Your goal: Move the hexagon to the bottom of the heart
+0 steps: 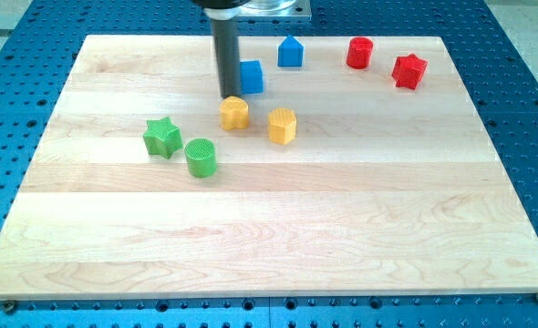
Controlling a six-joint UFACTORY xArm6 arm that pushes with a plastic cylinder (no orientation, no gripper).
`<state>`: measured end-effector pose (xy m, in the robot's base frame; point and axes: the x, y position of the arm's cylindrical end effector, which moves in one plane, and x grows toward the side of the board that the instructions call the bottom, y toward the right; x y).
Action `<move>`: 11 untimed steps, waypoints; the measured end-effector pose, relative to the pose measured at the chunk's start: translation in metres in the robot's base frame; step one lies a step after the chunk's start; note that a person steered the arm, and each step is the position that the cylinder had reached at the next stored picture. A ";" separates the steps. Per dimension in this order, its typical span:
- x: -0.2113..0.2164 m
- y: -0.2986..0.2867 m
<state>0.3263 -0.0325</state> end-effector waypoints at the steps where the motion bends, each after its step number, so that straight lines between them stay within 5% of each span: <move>1: 0.007 0.032; 3: 0.079 0.078; 6: 0.138 0.035; 9: 0.166 -0.043; 11: 0.139 -0.020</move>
